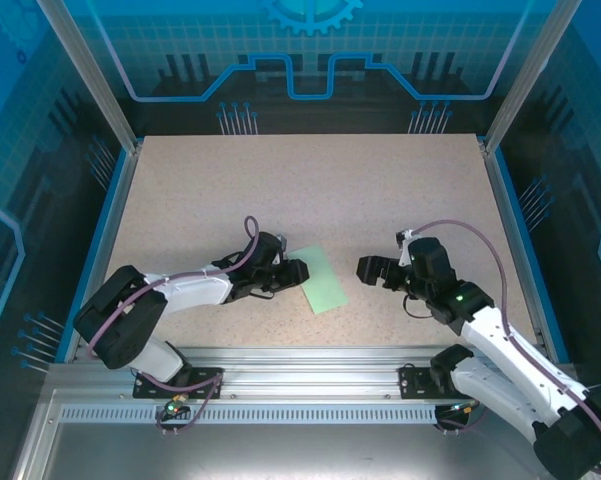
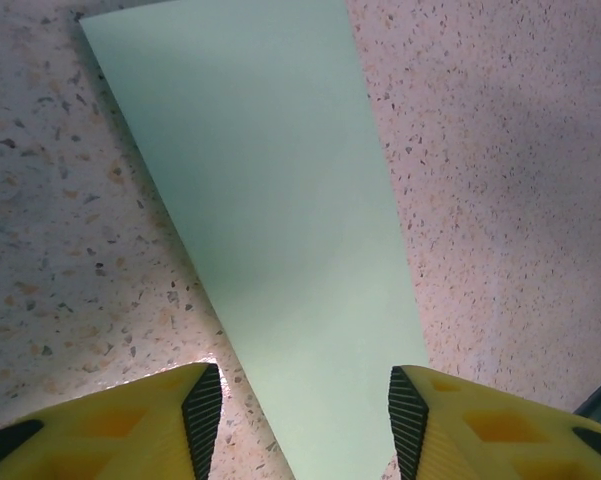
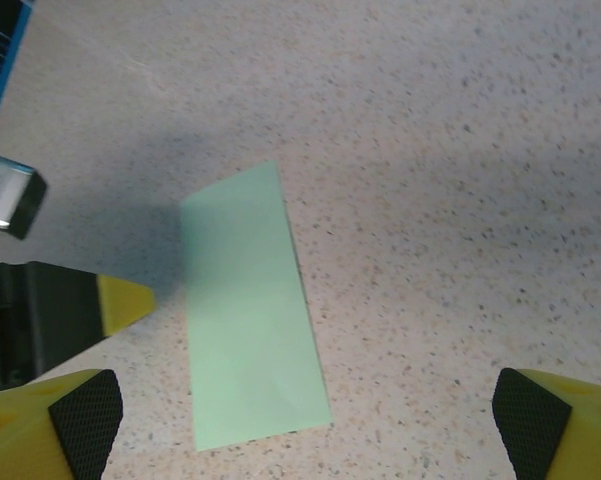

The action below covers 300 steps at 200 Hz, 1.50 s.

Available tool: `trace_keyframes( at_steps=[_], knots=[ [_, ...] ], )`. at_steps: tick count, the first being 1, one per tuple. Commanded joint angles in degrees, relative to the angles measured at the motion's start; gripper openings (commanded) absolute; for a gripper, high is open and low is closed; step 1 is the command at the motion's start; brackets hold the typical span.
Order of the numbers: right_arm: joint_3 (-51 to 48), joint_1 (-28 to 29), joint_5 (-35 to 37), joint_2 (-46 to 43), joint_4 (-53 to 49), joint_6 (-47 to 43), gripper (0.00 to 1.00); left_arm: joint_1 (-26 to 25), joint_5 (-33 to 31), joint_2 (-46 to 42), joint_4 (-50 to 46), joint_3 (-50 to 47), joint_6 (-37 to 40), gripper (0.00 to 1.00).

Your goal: Fold a paper plane with a square sheet of paper (pick it up from the middle)

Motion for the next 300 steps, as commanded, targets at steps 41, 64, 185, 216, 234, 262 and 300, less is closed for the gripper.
trace_keyframes(
  at_steps=[41,64,185,216,234,262,300],
  knots=[
    [-2.4,-2.4,-5.9,5.3,6.4,1.6,0.99,0.2,-0.4,-3.2,2.0,-3.2,-4.7,0.55],
    [-3.1,-2.5,-6.5,5.3,8.8,1.1,0.99,0.6,-0.2,-1.6,0.7,-1.8,-5.0,0.56],
    [7.5,-1.4,-12.5,24.4,4.0,-5.9,0.88,1.3,-2.3,-3.1,1.3,-3.3,-9.2,0.59],
    [9.6,-0.4,-13.9,27.1,3.2,-7.1,0.8,1.4,-1.4,-0.3,3.5,-2.3,-9.7,0.59],
    [10.1,0.0,-13.5,27.5,2.4,-6.7,0.77,1.5,-0.1,1.3,3.1,-0.8,-9.0,0.59],
    [10.6,0.8,-12.1,27.0,1.0,-7.9,0.74,1.6,0.2,4.0,5.2,0.0,-8.9,0.59],
    [9.5,1.0,-13.4,26.8,2.3,-7.6,0.74,1.7,0.9,6.7,6.3,1.0,-8.9,0.57]
  ],
)
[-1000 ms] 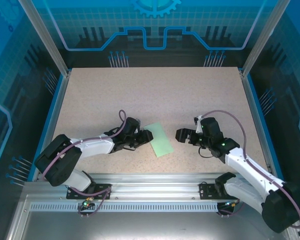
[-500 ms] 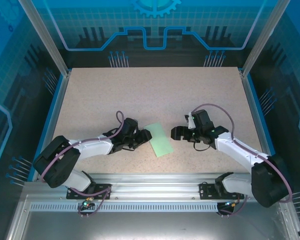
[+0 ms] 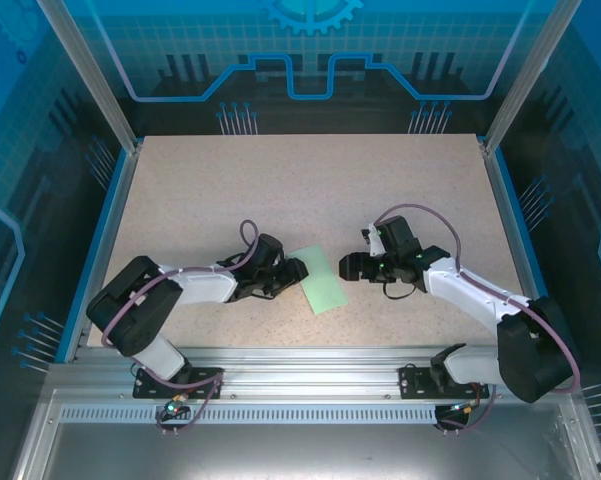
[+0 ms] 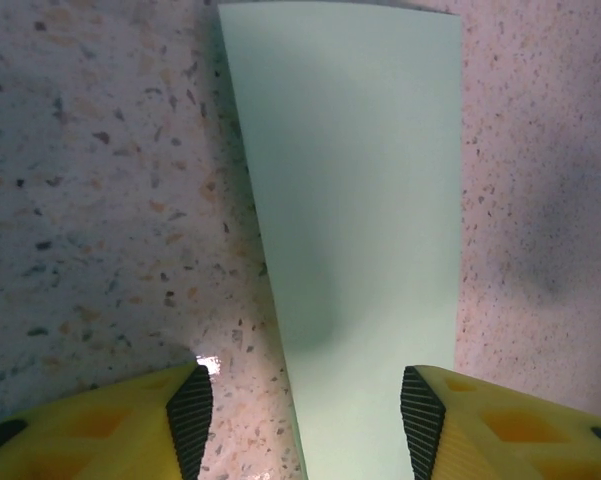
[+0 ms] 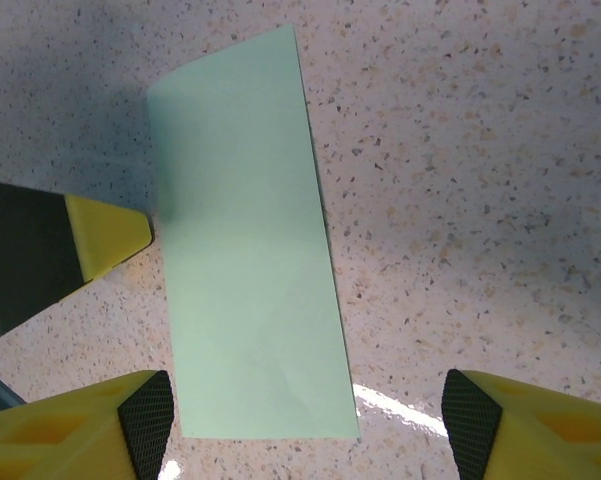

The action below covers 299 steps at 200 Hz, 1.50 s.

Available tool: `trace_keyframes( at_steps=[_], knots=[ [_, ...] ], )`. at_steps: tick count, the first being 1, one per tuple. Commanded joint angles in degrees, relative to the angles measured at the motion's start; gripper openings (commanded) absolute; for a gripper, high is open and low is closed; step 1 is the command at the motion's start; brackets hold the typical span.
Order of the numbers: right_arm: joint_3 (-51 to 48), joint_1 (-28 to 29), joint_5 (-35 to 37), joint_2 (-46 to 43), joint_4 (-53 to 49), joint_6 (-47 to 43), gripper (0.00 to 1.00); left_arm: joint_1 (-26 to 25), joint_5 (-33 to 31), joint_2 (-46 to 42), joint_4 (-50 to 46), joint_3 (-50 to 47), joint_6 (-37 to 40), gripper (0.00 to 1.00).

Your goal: Fold a paper plane with a square sheet of paper (pick it up from the middle)

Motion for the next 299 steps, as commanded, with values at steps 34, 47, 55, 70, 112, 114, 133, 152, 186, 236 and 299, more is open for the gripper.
trace_keyframes(
  at_steps=[34,47,55,70,112,114,133,152,186,236,299],
  knots=[
    [-0.4,1.3,-4.7,0.1,1.8,-0.1,0.7,1.0,3.0,3.6,0.9,5.6,1.3,0.49],
    [-1.3,1.6,-5.4,0.2,3.3,0.4,0.69,1.0,3.0,3.4,-0.6,7.0,2.8,0.46],
    [-1.6,1.6,-5.9,0.4,3.8,0.6,0.68,1.2,2.9,3.6,-1.4,7.6,3.7,0.44],
    [-1.7,1.7,-6.2,1.5,4.2,0.9,0.68,1.6,3.6,4.4,-2.7,9.2,5.5,0.42],
    [-0.8,1.7,-8.9,3.9,5.0,1.2,0.67,3.3,4.5,7.1,-7.1,12.4,9.9,0.4],
    [-0.7,1.7,-8.9,4.0,5.0,1.3,0.67,3.5,4.5,7.1,-7.3,12.5,9.9,0.4],
    [0.5,1.7,-9.8,5.4,4.5,1.8,0.66,5.1,4.8,6.6,-9.3,12.8,10.4,0.37],
    [2.5,1.7,-10.0,7.3,3.6,1.7,0.65,5.3,4.9,6.0,-11.9,13.3,11.6,0.32],
    [6.4,1.7,-12.9,11.8,1.6,0.2,0.6,5.3,7.5,7.0,-10.5,12.0,11.8,0.27],
    [7.9,1.5,-19.9,15.1,-1.5,-0.3,0.6,5.4,12.2,12.1,-11.0,15.9,17.4,0.12],
    [4.3,0.9,-15.3,7.8,-7.4,0.6,0.62,5.3,9.7,11.0,-15.2,15.9,19.9,0.29]
  ],
)
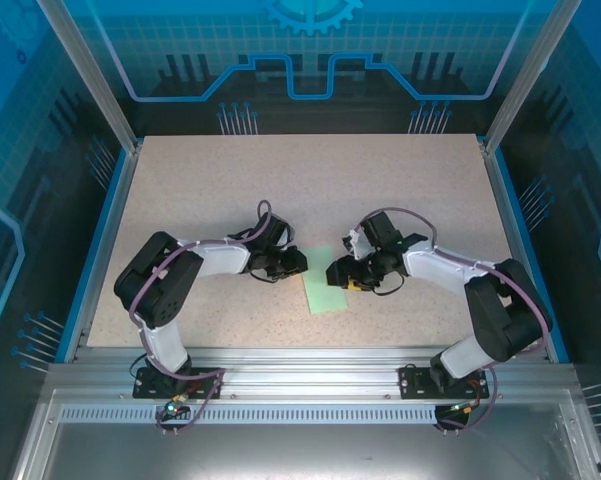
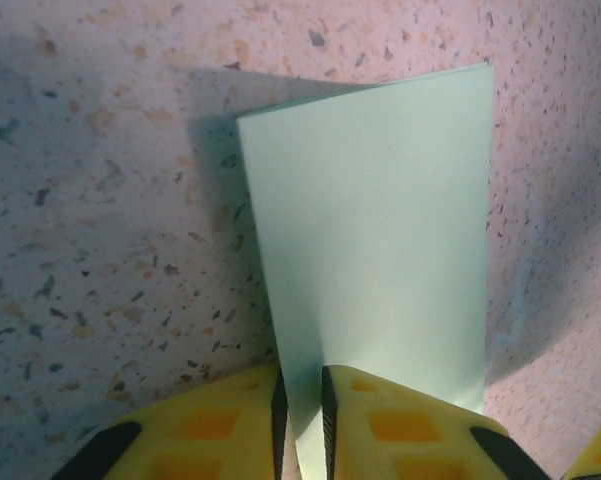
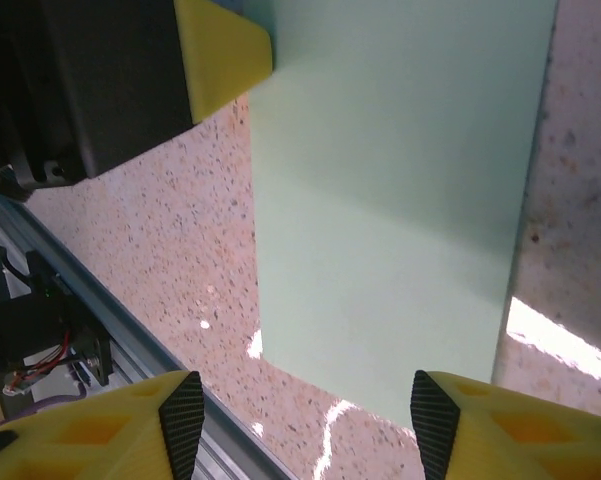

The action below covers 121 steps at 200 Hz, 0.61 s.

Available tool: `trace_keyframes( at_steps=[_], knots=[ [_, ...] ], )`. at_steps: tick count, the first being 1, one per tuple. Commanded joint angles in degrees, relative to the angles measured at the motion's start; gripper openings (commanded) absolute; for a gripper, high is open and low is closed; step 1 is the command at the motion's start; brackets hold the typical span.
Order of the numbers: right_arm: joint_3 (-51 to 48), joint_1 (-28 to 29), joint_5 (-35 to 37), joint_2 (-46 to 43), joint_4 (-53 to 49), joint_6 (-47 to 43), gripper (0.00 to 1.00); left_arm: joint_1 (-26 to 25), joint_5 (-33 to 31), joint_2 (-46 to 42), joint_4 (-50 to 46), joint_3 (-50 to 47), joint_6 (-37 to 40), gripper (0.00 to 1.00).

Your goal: Fold a paper plane with a square sheet of paper (pick it up from the middle)

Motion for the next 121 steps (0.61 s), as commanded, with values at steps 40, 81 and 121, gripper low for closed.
trace_keyframes(
  at_steps=[40,81,121],
  knots=[
    [-3.6,-0.8,4.2,-7.9,0.5,5.9,0.6,0.0,-5.5,-10.1,-9.1,-3.4,3.2,0.49],
    [-1.5,0.6,10.7,-10.0,-3.5,8.8,0.6,0.0,-8.0,-16.3,-16.7,-1.4,4.4,0.59],
    [-3.8,2.2,14.0,-14.3,-3.9,10.4,0.59,-2.8,-7.6,-25.4,-12.8,-7.6,-0.1,0.54]
  ],
)
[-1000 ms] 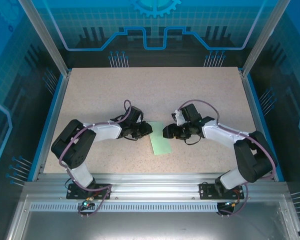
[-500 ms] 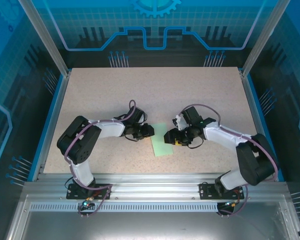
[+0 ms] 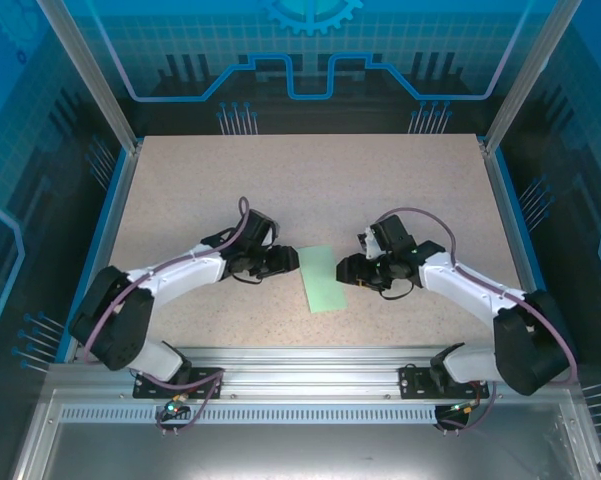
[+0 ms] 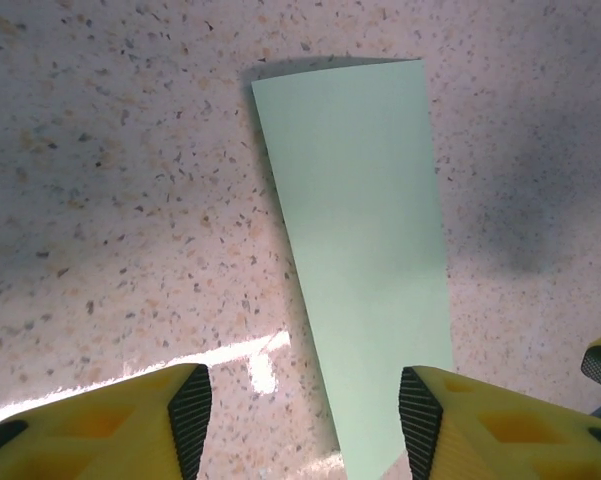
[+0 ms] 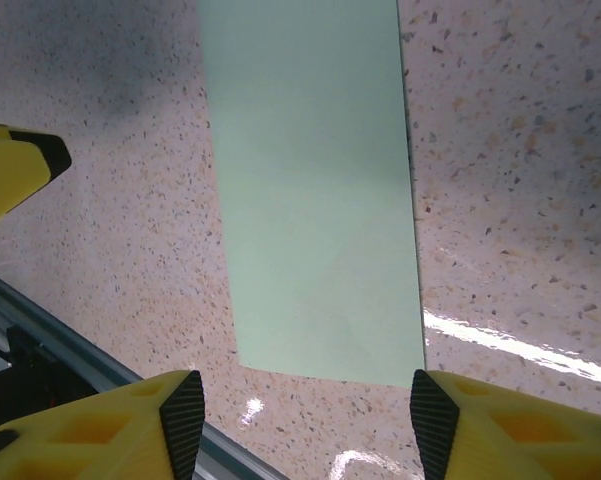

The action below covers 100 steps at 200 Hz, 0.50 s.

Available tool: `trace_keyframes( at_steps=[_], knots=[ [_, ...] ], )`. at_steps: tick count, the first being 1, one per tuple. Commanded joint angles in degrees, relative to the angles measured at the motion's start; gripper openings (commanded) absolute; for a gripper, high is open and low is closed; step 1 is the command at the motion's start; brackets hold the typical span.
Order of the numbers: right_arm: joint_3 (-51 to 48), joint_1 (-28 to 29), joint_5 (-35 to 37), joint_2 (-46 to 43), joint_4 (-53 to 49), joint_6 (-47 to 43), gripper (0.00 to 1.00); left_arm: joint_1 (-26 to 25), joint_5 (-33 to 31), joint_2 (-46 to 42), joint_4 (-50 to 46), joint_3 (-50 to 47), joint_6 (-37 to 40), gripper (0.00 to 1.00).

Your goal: Fold a paper plane with a square sheet of paper (pick it up from the middle)

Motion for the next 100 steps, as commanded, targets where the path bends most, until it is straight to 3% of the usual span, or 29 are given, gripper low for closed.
trace_keyframes(
  at_steps=[1,24,55,73,100],
  knots=[
    [-1.2,1.5,2.9,-3.3,-1.7,1.8,0.59,-2.4,-0.5,-6.0,0.7,-3.9,-2.1,0.54],
    [-4.4,1.4,2.2,-6.0,-0.4,2.6,0.59,-8.0,-3.5,-6.2,1.8,-4.2,-1.0,0.51],
    [-7.1,1.3,-2.2,-6.9,3.4,3.0,0.57,-14.5,-6.2,0.0,0.4,0.5,0.8,0.5],
    [-7.2,1.2,-2.0,-6.7,2.9,1.9,0.56,-16.1,-8.4,5.4,-3.8,4.6,0.0,0.36],
    [-7.6,-0.4,-2.4,-6.1,2.8,0.1,0.56,-16.2,-8.8,9.3,-3.1,4.5,-3.1,0.29]
  ],
)
